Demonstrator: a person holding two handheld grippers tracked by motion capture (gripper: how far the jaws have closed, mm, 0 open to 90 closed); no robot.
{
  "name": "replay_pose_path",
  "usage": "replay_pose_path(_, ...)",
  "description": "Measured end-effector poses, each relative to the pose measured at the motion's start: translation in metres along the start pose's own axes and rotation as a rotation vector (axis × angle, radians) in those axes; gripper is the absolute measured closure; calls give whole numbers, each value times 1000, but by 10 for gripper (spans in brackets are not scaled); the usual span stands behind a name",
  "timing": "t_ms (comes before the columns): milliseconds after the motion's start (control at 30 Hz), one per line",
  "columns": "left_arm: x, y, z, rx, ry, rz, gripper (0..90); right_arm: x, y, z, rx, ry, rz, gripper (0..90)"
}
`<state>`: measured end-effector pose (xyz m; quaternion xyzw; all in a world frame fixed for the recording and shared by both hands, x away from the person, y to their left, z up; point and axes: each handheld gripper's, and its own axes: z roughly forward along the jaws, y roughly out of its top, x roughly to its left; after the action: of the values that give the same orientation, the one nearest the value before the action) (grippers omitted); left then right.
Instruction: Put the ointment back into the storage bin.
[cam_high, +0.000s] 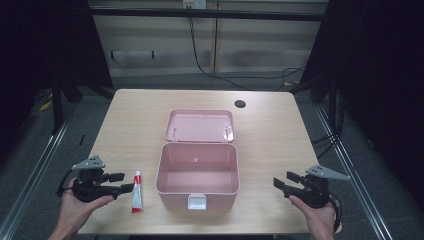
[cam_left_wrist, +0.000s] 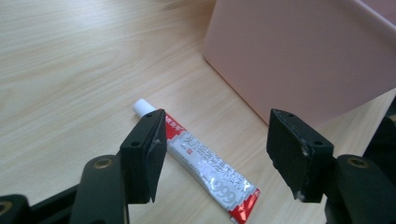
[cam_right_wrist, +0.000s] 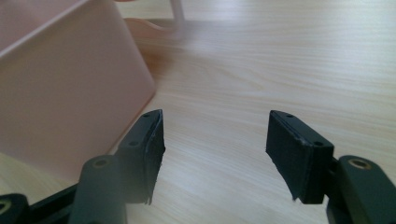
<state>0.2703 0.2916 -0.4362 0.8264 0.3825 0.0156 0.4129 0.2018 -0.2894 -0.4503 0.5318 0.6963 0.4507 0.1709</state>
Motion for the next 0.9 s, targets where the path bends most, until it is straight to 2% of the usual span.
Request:
replay_pose_path(100, -1, 1, -1, -1, -30, -12, 376, 5, 0, -1, -15, 16, -19, 443)
replay_pose_path(200, 0, 3, -5, 7, -34, -41, 464, 9, 0, -3, -36, 17, -33, 444)
replay_pose_path(233, 0, 3, -5, 7, -34, -41, 456, 10, 0, -3, -50, 30, -39, 446)
replay_pose_path(300, 0, 4, -9, 8, -47, -30, 444, 12, 1, -3, -57, 27, -45, 454)
replay_pose_path(400, -3, 6, -11, 33, -10, -8, 454, 14, 1, -2, -44, 44, -44, 467)
replay_pose_path(467, -6, 9, -13, 43, -5, 8, 467, 15, 1, -2, -21, 47, -43, 457)
replay_pose_path(533, -8, 13, -15, 38, -8, 10, 473, 15, 2, 0, -6, 82, -35, 434)
replay_pose_path(633, -12, 19, -15, 61, 1, 15, 476, 17, 3, 1, 13, 90, -43, 400)
replay_pose_path(700, -13, 24, -15, 67, -3, 4, 489, 18, 3, 2, 17, 94, -47, 389)
replay_pose_path(733, -14, 27, -15, 71, 13, 22, 526, 18, 3, 2, 17, 94, -49, 387)
replay_pose_path(767, -14, 27, -15, 71, 13, 22, 524, 18, 3, 2, 19, 92, -50, 386)
replay_pose_path(800, -16, 31, -13, 95, 29, 18, 508, 18, 3, 2, 19, 94, -51, 386)
replay_pose_path(833, -16, 31, -13, 95, 29, 18, 497, 18, 3, 2, 18, 93, -52, 386)
replay_pose_path(867, -16, 35, -11, 115, 23, 3, 498, 18, 3, 3, 19, 97, -51, 384)
replay_pose_path(900, -17, 37, -8, 139, 42, 10, 504, 18, 3, 3, 19, 98, -51, 380)
